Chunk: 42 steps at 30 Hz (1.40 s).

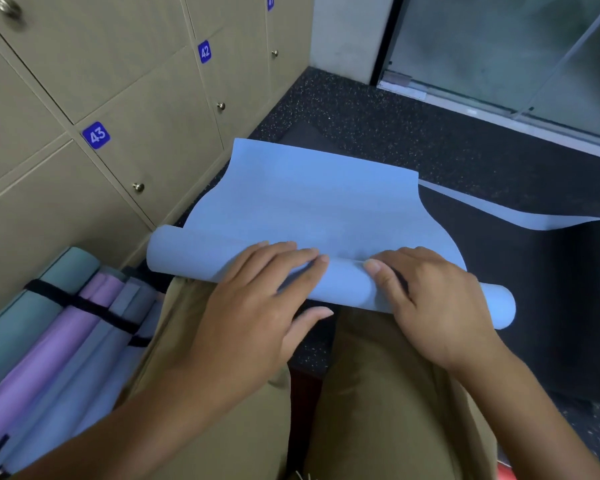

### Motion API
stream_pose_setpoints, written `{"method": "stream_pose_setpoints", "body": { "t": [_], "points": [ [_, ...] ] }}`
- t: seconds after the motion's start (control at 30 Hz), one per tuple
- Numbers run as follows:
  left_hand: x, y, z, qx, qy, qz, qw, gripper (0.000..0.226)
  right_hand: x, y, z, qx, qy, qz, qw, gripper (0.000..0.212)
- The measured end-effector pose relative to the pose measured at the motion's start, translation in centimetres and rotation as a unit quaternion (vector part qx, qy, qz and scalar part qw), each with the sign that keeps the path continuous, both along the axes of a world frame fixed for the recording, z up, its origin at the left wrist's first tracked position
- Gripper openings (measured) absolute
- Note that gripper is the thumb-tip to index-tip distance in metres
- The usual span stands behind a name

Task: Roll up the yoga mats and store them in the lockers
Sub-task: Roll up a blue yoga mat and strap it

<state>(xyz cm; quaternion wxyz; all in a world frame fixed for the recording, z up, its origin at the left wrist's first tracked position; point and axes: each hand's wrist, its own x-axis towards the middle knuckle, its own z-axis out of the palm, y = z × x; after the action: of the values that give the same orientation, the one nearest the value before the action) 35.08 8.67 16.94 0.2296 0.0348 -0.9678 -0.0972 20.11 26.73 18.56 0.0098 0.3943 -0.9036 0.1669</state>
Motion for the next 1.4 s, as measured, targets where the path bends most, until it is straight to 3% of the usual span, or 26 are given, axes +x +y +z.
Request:
{"method": "stream_pose_setpoints", "body": {
  "t": [0.13,0.33,0.5,0.67,0.77,0.87,1.03,1.2,1.4],
  "points": [
    [-1.3,-0.6,-0.2,0.031,-0.013,0.008,0.999,0.049,-0.9,-0.9,-0.1,-0.005,0.002,-0.008,1.0,0.052],
    [-2.7,-1.6,-0.4,0.06,-0.015,0.001,0.998,0.047,-0.2,-0.4,0.1,-0.124,0.011,-0.008,0.992,0.03],
    [-4.3,-2.5,0.3,0.062,-0.063,0.001,0.996,0.049,1.7,0.7,-0.3,-0.081,0.079,-0.012,0.993,0.037],
    [-5.9,-3.4,1.0,0.081,-0.118,-0.006,0.99,0.06,0.6,1.4,-1.6,-0.057,0.027,0.003,0.998,0.065],
    [-6.5,-3.9,1.5,0.107,-0.128,0.001,0.986,0.06,-0.6,0.9,-2.0,-0.071,0.022,0.013,0.997,0.065],
    [-6.7,-4.0,1.8,0.139,-0.084,0.017,0.987,0.051,-1.5,0.1,-1.8,-0.061,0.025,0.015,0.998,0.067],
    [-6.0,-4.3,0.2,0.057,0.016,0.033,0.998,0.041,-2.8,-1.3,-1.4,-0.039,0.035,-0.005,0.999,0.063],
    [-6.2,-4.3,-0.9,0.038,-0.026,0.031,0.998,0.065,-4.2,-2.6,-1.1,0.002,0.041,-0.021,0.999,0.067],
    [-8.0,-5.3,-0.1,0.044,-0.069,0.026,0.996,0.069,-5.7,-2.9,-1.3,0.031,0.058,-0.005,0.998,0.068]
  ]
}}
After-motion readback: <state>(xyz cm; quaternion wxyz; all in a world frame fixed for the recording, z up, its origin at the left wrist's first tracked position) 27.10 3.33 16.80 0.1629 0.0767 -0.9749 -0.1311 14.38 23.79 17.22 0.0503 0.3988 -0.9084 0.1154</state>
